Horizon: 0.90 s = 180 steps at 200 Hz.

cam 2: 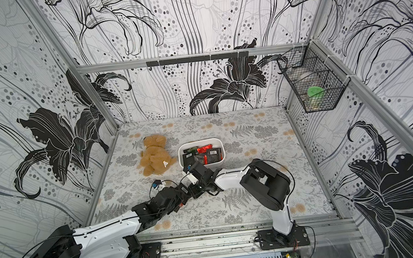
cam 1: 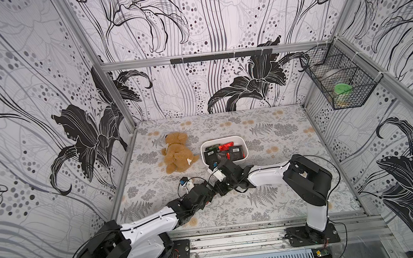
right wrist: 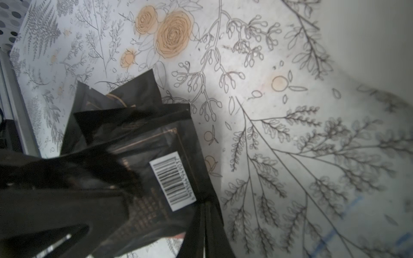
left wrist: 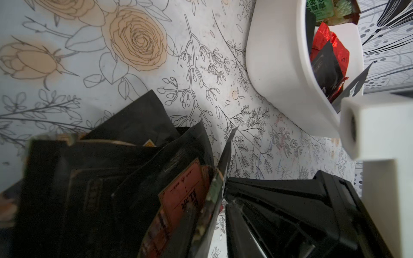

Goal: Put the tea bags into the storage box
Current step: Pick up the tea bag from the center of the board.

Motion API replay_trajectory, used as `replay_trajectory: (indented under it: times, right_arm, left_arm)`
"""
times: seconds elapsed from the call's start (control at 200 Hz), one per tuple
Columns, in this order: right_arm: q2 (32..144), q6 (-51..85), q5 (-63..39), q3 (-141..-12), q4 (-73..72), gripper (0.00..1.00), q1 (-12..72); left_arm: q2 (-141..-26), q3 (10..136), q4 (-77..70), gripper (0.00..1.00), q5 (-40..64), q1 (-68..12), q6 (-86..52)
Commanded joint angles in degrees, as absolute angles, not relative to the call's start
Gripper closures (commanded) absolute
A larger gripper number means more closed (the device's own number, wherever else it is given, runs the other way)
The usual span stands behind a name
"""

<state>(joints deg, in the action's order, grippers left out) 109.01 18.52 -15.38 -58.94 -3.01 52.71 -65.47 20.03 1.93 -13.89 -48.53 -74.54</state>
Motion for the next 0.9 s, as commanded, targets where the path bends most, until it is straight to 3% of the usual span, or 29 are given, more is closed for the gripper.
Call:
replay_trajectory:
  times: [0.0,0.265,0.476,0.691,0.801,0.896]
  right_arm:
    - [107.71,17.76,-13.57,-57.95,-1.69,0.91,52.91]
    - [100.91,18.43,-8.63,-52.72,-6.25,0.91,52.83]
    - [89.89,21.9,8.63,-45.15,-8.6,0.86,52.82]
    - [80.63,27.58,27.54,-39.8,-5.3,0.69,52.22]
    - [78.35,30.34,29.45,-38.36,-3.69,0.61,50.29]
    - [77.76,32.47,26.03,-37.54,-2.56,0.61,45.78]
  left_arm:
    - [-66.86,22.21,-0.62,0.8,-12.69,-47.95,-72.38]
    - [-63.94,23.16,3.91,0.95,-13.07,-47.05,-71.0]
    - [-56.62,26.79,15.11,1.0,-14.68,-46.67,-67.42]
    - [-54.03,37.28,29.15,1.0,-18.02,-46.7,-59.38]
    - [-56.54,43.49,31.73,1.0,-19.39,-46.72,-55.15]
    - [-60.78,49.17,31.83,1.0,-20.18,-46.69,-51.67]
